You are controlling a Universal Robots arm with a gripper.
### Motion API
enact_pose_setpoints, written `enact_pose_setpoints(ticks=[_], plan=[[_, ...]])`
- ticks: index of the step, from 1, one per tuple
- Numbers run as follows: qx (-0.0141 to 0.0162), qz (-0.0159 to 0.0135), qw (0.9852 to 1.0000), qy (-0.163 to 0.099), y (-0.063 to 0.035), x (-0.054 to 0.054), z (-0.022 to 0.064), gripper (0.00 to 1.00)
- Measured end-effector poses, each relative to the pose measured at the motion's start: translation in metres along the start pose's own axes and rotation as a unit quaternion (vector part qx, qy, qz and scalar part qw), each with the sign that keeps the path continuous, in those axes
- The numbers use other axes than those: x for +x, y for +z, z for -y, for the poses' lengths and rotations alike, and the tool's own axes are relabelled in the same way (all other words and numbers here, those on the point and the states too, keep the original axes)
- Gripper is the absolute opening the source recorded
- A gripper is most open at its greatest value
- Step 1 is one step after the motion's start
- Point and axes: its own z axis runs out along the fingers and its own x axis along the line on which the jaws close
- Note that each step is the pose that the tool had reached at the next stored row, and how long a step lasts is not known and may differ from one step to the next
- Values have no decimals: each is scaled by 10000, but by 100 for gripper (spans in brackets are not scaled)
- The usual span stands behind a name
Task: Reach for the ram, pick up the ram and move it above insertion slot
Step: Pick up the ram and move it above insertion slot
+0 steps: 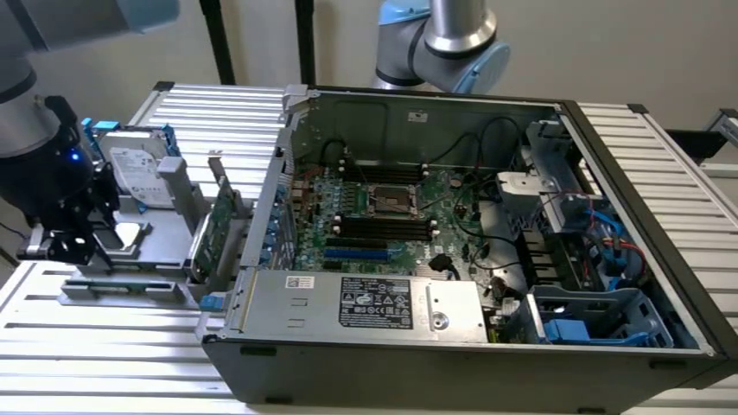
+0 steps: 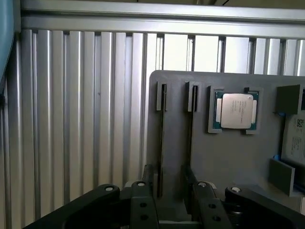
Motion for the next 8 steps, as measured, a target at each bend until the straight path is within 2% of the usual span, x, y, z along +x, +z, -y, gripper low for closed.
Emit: enact_pose_setpoints(ticks=[8], plan=[[0, 0, 10000, 4, 144, 21, -1, 36]])
